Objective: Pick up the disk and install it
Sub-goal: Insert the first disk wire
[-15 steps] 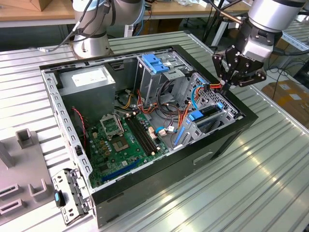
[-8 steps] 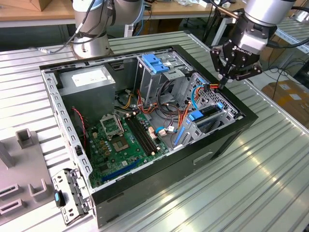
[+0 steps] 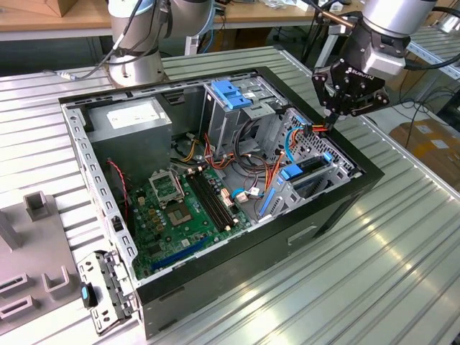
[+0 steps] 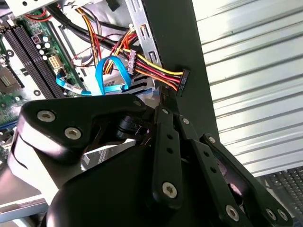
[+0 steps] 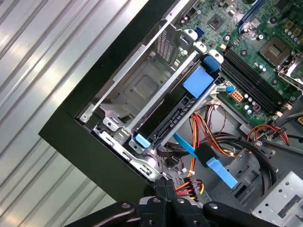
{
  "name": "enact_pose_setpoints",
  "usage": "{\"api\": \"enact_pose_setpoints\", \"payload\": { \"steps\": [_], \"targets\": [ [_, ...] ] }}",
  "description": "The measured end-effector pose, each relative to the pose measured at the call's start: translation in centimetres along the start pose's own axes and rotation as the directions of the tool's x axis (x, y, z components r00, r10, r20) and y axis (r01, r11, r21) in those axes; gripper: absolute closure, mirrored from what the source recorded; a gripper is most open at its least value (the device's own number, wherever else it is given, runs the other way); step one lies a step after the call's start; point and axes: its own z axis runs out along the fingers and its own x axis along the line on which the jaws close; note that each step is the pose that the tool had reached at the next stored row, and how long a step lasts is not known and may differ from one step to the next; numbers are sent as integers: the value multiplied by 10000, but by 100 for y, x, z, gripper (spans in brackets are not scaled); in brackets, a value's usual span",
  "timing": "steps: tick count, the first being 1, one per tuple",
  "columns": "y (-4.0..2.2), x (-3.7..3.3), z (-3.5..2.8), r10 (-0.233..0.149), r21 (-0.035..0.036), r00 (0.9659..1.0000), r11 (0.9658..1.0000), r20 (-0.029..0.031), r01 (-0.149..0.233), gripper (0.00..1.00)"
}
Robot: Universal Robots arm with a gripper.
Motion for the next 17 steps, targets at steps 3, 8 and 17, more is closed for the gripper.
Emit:
{"api": "enact_pose_setpoints", "payload": {
  "steps": [3, 8, 17],
  "targets": [
    [-61, 36, 3, -106, 4, 9999, 9999, 3, 106, 89],
    [-164, 91, 12, -257, 8, 9997, 9997, 9, 257, 83],
    [-160, 90, 56, -1334, 90, 9911, 9910, -11, 1334, 75]
  ]
}}
